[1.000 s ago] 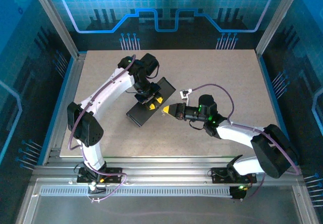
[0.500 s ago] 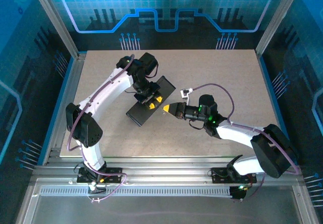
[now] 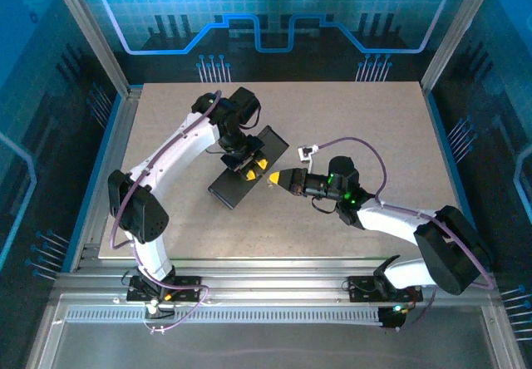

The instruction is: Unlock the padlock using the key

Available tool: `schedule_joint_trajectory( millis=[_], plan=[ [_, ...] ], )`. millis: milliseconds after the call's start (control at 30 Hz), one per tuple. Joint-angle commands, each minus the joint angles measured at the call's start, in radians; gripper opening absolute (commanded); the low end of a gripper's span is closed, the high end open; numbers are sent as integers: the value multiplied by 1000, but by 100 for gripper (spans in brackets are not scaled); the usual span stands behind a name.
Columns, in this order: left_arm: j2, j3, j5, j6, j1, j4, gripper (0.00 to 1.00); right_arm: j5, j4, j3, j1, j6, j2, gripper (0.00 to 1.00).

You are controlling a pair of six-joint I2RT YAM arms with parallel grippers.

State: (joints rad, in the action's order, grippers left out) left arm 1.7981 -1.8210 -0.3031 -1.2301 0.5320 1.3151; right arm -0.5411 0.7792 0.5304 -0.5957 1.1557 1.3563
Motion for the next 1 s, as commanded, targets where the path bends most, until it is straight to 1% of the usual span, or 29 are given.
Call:
schedule_joint_trajectory(
  millis=[0, 167, 567, 800, 967],
  plan=[
    [-63, 8, -46, -23, -7, -23, 10, 29, 81, -6, -20, -11, 14, 0],
    [-82, 42, -71, -51, -7, -56, 10, 54, 138, -20, -22, 2, 23, 0],
    [-109, 78, -80, -78, -10, -75, 10, 77, 152, -26, -34, 4, 23, 0],
    [-167, 178, -79, -155, -14, -165, 10, 92, 153, -14, -61, 9, 35, 0],
    [-186, 207, -73, -179, -16, -190, 10, 125, 160, -21, -84, 12, 41, 0]
  ],
)
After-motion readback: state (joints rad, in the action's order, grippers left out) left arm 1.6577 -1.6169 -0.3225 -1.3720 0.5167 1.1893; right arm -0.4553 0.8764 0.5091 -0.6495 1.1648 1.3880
